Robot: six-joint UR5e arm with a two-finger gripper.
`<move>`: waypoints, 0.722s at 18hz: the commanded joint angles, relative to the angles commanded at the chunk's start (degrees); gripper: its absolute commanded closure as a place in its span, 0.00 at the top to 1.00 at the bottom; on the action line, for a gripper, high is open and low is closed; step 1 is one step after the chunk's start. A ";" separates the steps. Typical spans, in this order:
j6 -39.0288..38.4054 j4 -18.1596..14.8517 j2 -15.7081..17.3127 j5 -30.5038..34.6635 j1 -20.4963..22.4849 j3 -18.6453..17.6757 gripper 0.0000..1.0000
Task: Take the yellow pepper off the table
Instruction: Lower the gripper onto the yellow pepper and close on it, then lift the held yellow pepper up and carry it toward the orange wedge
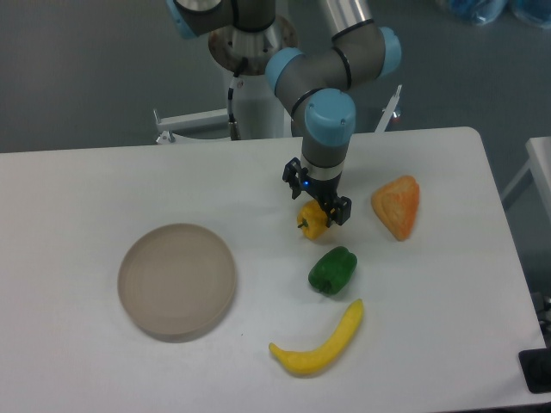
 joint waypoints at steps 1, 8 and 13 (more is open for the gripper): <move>0.09 -0.09 0.00 0.09 0.17 0.09 0.64; 0.35 -1.14 0.44 0.09 3.16 2.80 0.03; 0.61 -6.84 0.09 0.61 6.15 8.51 0.03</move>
